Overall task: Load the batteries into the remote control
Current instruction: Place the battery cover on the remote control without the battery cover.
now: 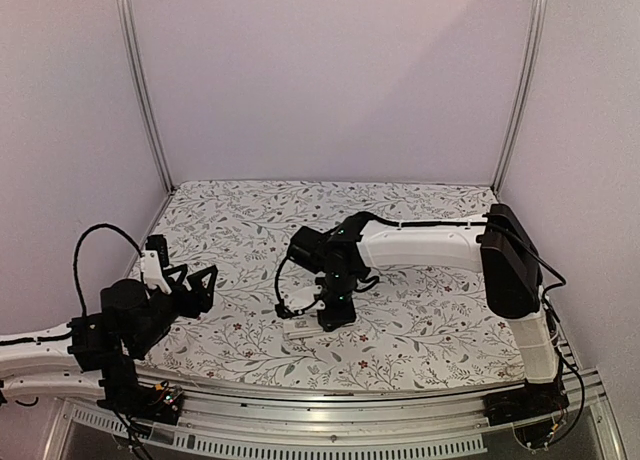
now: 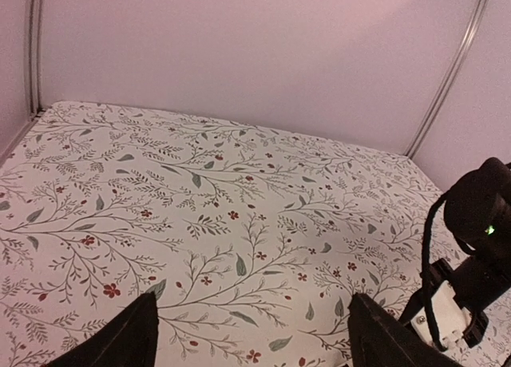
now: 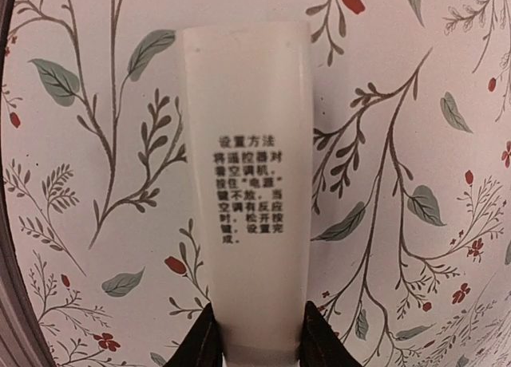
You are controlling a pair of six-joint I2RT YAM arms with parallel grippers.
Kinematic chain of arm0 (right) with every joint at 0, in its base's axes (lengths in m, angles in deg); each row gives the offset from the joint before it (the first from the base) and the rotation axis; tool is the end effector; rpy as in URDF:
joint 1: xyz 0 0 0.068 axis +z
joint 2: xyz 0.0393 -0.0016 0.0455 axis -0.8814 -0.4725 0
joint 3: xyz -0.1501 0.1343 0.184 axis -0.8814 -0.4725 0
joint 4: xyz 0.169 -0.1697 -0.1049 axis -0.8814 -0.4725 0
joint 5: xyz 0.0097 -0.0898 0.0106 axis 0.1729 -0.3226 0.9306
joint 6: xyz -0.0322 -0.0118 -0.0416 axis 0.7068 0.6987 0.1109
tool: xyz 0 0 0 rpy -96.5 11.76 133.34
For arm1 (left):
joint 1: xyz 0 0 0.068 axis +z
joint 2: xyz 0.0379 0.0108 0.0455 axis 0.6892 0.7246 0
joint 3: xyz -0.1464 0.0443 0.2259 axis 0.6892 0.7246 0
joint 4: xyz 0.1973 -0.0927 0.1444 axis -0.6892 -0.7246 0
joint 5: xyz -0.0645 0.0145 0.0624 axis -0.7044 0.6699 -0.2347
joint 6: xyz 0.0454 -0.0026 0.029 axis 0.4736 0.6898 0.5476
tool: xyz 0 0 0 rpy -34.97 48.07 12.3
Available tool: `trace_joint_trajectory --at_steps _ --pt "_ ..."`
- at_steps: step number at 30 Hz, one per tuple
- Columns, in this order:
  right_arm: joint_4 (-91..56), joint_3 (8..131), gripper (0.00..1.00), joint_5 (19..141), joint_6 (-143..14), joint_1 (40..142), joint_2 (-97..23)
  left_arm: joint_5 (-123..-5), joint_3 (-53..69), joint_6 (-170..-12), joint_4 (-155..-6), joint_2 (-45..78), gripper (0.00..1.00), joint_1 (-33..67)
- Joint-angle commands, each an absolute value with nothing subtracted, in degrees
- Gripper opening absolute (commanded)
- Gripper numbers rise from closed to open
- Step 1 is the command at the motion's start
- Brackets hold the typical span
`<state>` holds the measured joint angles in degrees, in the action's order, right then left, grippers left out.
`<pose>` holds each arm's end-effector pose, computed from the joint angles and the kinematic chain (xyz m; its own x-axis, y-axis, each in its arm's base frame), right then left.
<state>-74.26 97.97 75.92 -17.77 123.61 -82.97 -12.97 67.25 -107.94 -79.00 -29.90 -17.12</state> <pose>0.2088 0.3939 0.1738 0.2086 -0.9643 -0.1629 -0.9778 -0.2020 -0.0563 0.0890 -0.1091 0.2084 -0.2476 -0.2837 -0.9264 0.2246 0.9133 -0.3397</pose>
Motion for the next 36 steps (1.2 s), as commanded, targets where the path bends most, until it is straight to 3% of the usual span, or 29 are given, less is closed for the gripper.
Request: trace_joint_trajectory --at_steps 1,18,24,30,36 --pt "-74.87 97.41 0.31 75.43 -18.71 123.54 -82.81 -11.77 67.00 -106.24 -77.59 -29.72 0.81 -18.00" --pt "-75.85 96.40 0.35 72.95 -20.03 124.31 -80.30 -11.68 67.17 -105.60 -77.94 -30.51 0.82 -17.96" --pt "-74.77 96.65 0.48 72.72 -19.59 124.30 -79.52 -13.22 67.79 -103.51 -76.17 -29.40 0.82 -17.96" --pt "-74.34 96.88 0.71 72.95 -18.97 124.30 -77.31 -19.41 65.52 -100.04 -74.09 -23.07 0.88 -17.98" --pt "-69.58 93.45 0.75 79.32 -22.01 121.94 -70.51 -31.05 60.67 -92.12 -72.44 -12.05 0.95 -18.59"
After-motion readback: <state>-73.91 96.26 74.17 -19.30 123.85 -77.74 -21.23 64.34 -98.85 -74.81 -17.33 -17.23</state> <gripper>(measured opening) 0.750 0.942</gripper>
